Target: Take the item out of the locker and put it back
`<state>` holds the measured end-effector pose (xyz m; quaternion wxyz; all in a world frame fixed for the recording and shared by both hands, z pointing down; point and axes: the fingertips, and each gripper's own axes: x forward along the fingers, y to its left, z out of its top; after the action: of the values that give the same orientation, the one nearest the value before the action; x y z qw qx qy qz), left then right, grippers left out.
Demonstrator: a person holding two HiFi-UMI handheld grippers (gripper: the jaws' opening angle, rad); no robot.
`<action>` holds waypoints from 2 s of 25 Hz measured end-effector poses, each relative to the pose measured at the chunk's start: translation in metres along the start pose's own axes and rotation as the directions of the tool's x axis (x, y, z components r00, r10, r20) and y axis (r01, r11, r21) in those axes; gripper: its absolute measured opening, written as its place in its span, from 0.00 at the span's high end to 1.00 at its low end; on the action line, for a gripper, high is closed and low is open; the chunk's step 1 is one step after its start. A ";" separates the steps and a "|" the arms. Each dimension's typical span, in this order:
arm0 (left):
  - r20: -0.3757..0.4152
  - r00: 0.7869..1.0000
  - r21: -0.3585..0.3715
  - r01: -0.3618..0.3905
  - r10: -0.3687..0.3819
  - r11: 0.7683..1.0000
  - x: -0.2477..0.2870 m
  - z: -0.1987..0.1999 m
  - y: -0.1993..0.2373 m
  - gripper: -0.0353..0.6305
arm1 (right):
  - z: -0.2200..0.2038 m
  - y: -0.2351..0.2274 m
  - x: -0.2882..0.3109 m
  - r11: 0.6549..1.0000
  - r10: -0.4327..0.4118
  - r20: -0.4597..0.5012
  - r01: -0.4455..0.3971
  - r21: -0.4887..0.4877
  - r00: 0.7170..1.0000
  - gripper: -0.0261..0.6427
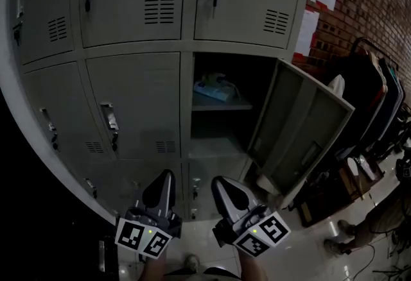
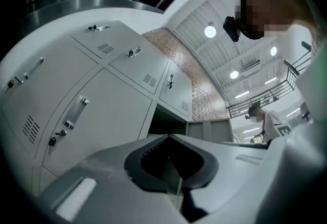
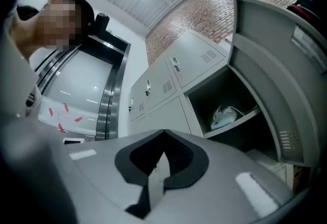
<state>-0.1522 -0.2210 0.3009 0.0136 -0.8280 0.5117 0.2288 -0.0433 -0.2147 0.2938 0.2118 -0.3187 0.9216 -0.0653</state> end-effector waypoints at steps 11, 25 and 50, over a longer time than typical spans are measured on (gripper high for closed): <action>-0.029 1.000 -0.022 -0.001 0.001 1.000 0.085 -0.035 0.025 0.94 | 0.011 -0.087 0.035 0.999 -0.033 -0.022 0.033 -0.024 0.999 0.96; -0.018 1.000 -0.013 -0.014 0.014 1.000 0.104 -0.039 0.029 0.94 | 0.054 -0.211 0.168 0.934 -0.219 -0.142 0.165 -0.318 0.965 0.37; 0.011 1.000 -0.041 -0.013 0.014 0.999 0.097 -0.028 0.041 0.94 | 0.044 -0.270 0.199 0.873 -0.382 -0.282 0.244 -0.422 0.880 0.94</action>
<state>-0.1409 -0.3296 0.2961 -0.0020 -0.8234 0.5123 0.2440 -0.0142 -0.5492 0.2532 -0.0371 -0.4830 0.8746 0.0209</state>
